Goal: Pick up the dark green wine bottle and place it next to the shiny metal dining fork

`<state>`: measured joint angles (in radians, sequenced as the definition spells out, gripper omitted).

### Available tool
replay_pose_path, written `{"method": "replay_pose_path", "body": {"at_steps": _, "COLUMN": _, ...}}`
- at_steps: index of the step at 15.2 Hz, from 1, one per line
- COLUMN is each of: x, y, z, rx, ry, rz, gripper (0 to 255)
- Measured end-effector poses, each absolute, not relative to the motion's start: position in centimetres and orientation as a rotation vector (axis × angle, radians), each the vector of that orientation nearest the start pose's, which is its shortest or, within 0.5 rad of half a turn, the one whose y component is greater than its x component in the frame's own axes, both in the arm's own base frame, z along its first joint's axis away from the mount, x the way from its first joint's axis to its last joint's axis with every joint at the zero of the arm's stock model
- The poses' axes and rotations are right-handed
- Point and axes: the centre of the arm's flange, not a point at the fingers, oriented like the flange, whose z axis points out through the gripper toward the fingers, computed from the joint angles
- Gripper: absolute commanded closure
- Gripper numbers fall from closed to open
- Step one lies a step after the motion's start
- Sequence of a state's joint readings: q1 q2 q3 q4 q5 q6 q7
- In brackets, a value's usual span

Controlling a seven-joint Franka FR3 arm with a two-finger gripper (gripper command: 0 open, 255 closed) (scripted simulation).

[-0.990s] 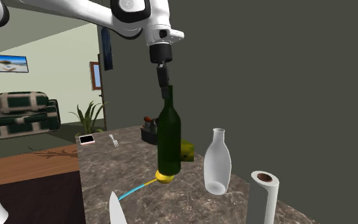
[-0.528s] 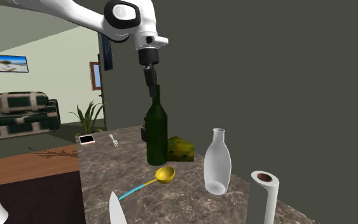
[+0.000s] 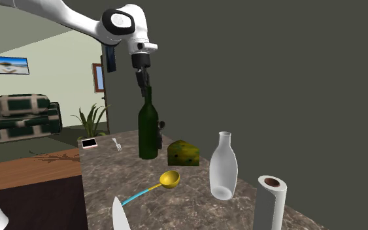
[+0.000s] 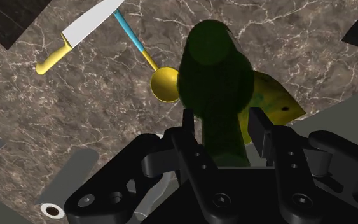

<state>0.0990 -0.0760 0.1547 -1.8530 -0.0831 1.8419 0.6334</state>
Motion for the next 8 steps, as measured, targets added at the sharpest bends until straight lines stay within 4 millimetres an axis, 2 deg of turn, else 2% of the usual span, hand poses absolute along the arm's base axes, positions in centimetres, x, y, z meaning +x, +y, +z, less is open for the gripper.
{"method": "replay_pose_path", "body": {"at_steps": 8, "x": 49.7, "y": 23.3, "z": 55.3, "rx": -3.143, "ry": 0.572, "rz": -0.156, "gripper": 255}}
